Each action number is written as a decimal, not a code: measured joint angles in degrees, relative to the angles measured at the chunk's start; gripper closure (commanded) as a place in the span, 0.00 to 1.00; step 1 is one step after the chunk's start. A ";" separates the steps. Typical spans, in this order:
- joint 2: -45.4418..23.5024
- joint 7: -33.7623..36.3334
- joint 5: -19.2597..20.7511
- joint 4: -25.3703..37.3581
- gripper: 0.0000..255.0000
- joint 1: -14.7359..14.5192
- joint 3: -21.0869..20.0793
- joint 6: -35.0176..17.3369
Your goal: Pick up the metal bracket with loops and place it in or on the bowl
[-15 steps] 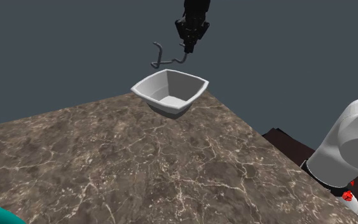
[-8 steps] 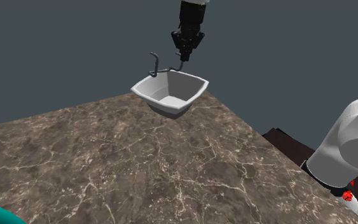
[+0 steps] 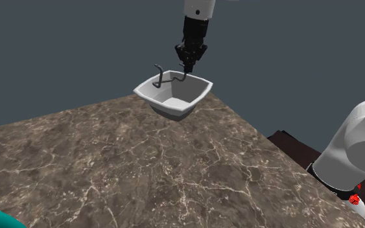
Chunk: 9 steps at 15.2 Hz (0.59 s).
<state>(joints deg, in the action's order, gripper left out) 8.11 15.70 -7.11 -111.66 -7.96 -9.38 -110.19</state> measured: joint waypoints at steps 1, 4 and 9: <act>-0.05 -0.07 0.00 -0.13 1.00 0.02 0.02 -0.19; -0.08 -0.06 0.00 -0.24 1.00 0.01 0.01 -0.34; -0.09 -0.06 0.00 -0.26 0.00 0.01 0.01 -0.37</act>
<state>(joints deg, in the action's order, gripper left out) 8.01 15.64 -7.11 -111.91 -7.96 -9.38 -110.57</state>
